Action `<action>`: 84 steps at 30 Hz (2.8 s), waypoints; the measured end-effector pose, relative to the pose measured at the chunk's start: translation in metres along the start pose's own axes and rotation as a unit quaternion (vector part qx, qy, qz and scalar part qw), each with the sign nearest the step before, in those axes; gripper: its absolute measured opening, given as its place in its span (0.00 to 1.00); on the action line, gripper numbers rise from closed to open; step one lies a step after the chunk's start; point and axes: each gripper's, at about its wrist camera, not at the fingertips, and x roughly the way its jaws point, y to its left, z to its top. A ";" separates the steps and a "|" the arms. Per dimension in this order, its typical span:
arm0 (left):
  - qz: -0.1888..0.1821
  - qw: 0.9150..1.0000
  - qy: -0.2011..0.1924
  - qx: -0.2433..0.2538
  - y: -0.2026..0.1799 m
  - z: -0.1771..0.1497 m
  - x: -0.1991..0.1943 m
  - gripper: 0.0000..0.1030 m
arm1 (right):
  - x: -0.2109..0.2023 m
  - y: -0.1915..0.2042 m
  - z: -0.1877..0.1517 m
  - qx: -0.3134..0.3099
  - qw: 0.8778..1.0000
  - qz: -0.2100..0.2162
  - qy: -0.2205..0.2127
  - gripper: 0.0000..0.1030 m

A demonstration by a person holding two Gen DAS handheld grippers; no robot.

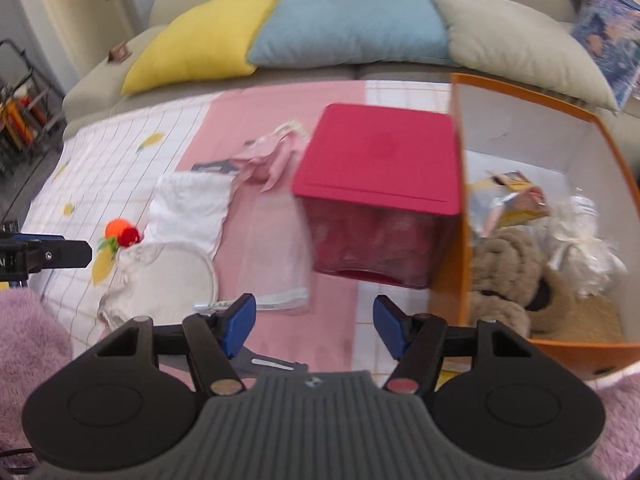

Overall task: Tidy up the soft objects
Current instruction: 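Move both tools back over the table toward the orange crocheted fruit, then grasp the orange crocheted fruit with the left gripper, then grasp the cream round bib with the right gripper and lift it while the left holds the fruit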

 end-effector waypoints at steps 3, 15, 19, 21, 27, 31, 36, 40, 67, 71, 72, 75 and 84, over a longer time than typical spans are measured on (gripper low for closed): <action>0.021 1.000 0.008 0.013 0.017 -0.006 0.009 0.57 | 0.014 0.014 0.003 -0.021 1.000 0.010 0.013 0.63; 0.070 0.995 0.029 0.064 0.080 0.015 0.081 0.57 | 0.063 0.068 0.027 -0.098 0.994 0.032 0.047 0.63; 0.071 0.995 0.036 0.058 0.092 0.016 0.100 0.57 | 0.071 0.077 0.033 -0.108 0.992 0.029 0.053 0.63; 0.066 0.995 0.040 0.057 0.093 0.015 0.106 0.60 | 0.074 0.079 0.035 -0.111 0.992 0.029 0.057 0.63; 0.061 0.996 0.042 0.050 0.096 0.014 0.120 0.63 | 0.091 0.092 0.036 -0.122 0.989 0.036 0.069 0.63; 0.057 0.997 0.033 0.049 0.098 0.013 0.123 0.57 | 0.103 0.103 0.033 -0.136 0.986 0.051 0.078 0.63; 0.057 0.998 0.006 0.024 0.098 0.013 0.103 0.57 | 0.120 0.116 0.032 -0.159 0.983 0.054 0.080 0.63; 0.051 0.999 0.000 0.012 0.090 0.008 0.077 0.57 | 0.136 0.121 0.029 -0.175 0.979 0.052 0.096 0.58; -0.008 0.998 0.053 -0.016 0.025 -0.038 0.039 0.57 | 0.054 0.059 -0.007 -0.166 0.981 0.049 0.092 0.07; -0.034 0.997 0.068 0.019 -0.005 -0.046 0.045 0.57 | 0.062 0.028 -0.024 -0.134 0.983 0.023 0.127 0.08; -0.038 0.996 0.074 0.028 -0.012 -0.047 0.047 0.57 | 0.064 0.023 -0.028 -0.129 0.982 0.020 0.133 0.10; -0.047 0.994 0.085 0.048 -0.027 -0.052 0.051 0.57 | 0.063 0.017 -0.035 -0.127 0.982 0.016 0.139 0.21; -0.033 0.991 0.120 0.046 -0.021 -0.062 0.060 0.57 | 0.059 0.029 -0.040 -0.108 0.982 0.071 0.138 0.83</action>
